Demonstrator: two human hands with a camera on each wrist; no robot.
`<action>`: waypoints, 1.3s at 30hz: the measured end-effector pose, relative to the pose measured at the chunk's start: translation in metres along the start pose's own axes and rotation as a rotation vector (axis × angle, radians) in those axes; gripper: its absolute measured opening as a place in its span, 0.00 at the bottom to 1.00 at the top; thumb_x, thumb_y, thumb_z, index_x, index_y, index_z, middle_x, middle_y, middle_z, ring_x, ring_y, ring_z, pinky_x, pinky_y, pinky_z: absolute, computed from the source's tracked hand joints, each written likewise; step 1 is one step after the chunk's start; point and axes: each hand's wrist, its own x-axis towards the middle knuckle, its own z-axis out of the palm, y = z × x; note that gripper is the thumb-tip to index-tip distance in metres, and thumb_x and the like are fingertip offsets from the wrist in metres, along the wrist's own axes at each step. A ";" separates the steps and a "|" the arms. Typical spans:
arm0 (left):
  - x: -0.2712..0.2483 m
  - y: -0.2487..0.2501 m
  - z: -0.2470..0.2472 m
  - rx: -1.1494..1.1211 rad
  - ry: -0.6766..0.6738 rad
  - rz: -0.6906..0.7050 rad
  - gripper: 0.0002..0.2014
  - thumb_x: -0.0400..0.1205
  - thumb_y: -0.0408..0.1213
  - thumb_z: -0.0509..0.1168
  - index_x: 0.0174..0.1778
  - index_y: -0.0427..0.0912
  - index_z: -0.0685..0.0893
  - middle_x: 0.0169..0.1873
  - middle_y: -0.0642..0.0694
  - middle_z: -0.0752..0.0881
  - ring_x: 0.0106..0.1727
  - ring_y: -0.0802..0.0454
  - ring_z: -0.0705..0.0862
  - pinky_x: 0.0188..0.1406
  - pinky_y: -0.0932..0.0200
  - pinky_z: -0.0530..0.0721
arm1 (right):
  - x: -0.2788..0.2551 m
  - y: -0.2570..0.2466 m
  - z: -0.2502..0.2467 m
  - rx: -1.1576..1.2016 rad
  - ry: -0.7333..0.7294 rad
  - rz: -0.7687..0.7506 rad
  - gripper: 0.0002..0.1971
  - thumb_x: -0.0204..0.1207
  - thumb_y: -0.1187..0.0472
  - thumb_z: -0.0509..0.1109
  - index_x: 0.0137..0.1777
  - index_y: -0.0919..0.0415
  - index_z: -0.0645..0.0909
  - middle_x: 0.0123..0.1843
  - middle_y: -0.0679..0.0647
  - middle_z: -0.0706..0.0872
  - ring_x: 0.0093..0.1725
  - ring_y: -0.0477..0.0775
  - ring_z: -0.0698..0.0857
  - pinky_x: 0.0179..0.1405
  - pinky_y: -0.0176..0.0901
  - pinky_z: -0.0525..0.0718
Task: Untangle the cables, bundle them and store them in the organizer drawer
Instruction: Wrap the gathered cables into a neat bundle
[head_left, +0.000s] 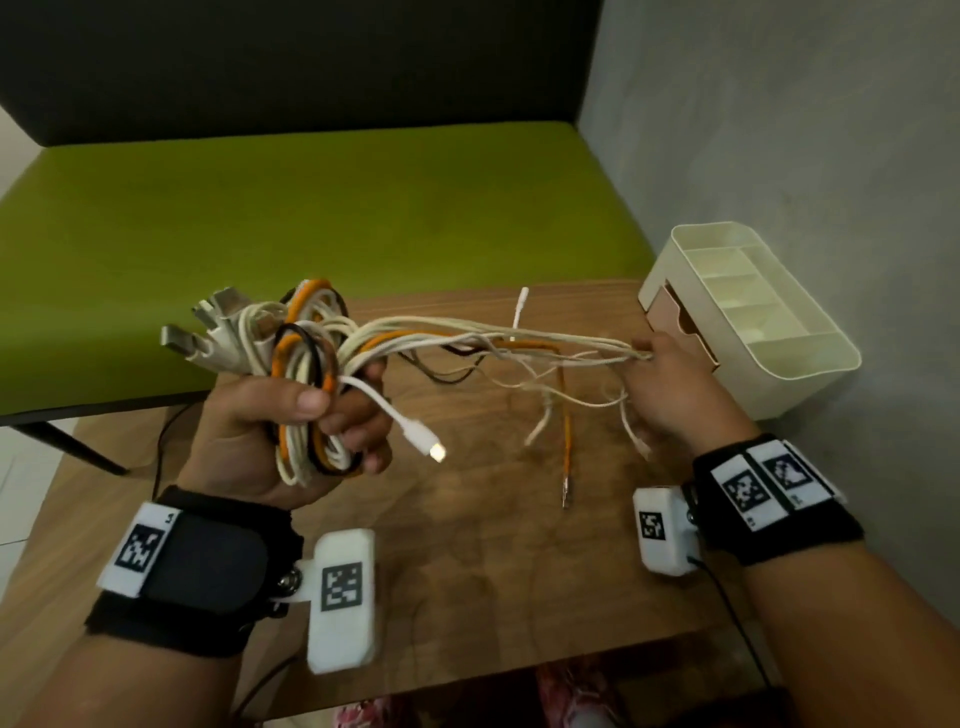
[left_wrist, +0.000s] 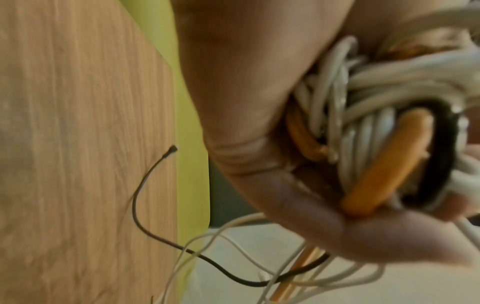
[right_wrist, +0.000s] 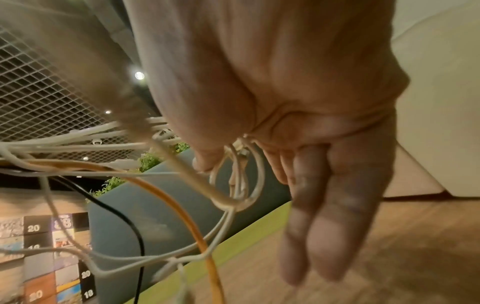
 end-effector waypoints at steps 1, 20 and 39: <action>0.000 0.001 -0.001 -0.020 -0.004 0.016 0.16 0.79 0.23 0.58 0.64 0.22 0.70 0.41 0.31 0.82 0.47 0.34 0.81 0.50 0.39 0.73 | -0.001 0.000 0.002 0.024 0.007 0.005 0.21 0.78 0.40 0.68 0.65 0.51 0.73 0.52 0.57 0.89 0.40 0.63 0.91 0.43 0.62 0.91; 0.016 -0.016 0.009 0.112 0.012 -0.087 0.15 0.80 0.26 0.60 0.62 0.28 0.78 0.39 0.38 0.83 0.44 0.41 0.84 0.47 0.44 0.83 | -0.078 -0.049 -0.001 0.246 0.062 -0.881 0.28 0.71 0.63 0.80 0.71 0.53 0.77 0.66 0.45 0.77 0.68 0.40 0.77 0.68 0.43 0.81; 0.006 -0.010 0.020 0.446 0.311 -0.032 0.21 0.53 0.37 0.81 0.37 0.38 0.83 0.25 0.46 0.75 0.28 0.49 0.80 0.27 0.54 0.82 | -0.030 -0.013 0.010 -0.135 -0.016 -0.604 0.18 0.70 0.62 0.79 0.56 0.46 0.80 0.69 0.41 0.66 0.70 0.42 0.69 0.71 0.42 0.69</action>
